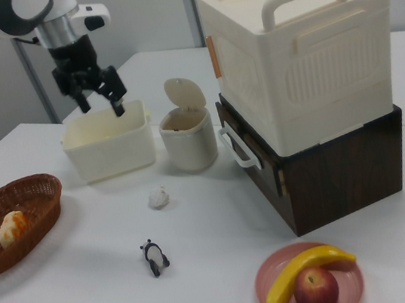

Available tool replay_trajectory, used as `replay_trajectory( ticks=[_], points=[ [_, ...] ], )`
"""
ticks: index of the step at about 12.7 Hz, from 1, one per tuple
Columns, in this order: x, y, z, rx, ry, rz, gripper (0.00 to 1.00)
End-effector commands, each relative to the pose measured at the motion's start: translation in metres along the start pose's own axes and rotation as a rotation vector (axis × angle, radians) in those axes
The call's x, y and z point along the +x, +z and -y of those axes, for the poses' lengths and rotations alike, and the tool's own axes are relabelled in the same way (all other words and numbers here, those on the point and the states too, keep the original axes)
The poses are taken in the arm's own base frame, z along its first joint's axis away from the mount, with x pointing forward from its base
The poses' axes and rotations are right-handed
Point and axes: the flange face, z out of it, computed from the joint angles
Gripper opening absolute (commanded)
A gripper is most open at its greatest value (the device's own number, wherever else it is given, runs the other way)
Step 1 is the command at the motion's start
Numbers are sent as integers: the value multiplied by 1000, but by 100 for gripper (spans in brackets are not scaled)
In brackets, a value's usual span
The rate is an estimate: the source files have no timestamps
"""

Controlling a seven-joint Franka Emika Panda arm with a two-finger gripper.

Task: Grab it up and put it in the trash
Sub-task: 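Move the gripper down toward the white crumpled paper ball, then lower the open gripper around the paper ball and close it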

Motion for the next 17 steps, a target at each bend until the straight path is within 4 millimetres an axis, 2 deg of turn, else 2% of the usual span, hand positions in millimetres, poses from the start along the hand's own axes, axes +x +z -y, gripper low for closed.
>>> replay_trajectory(
  ticks=[1, 2, 4, 5, 7, 8, 11, 12, 15, 17],
  points=[
    [39, 42, 22, 32, -36, -127, 100],
    [48, 64, 35, 37, -54, -115, 100],
    [55, 92, 53, 44, -77, -87, 100],
    [57, 107, 69, 48, -92, -72, 100],
    [65, 145, 76, 45, -35, -45, 100],
    [67, 162, 75, 44, 8, -40, 100],
    [65, 187, 71, 37, 84, -4, 100],
    [60, 205, 70, 29, 94, 29, 100],
    [64, 244, 51, 1, 139, 66, 100],
    [70, 258, 45, 2, 151, 48, 100]
  ],
)
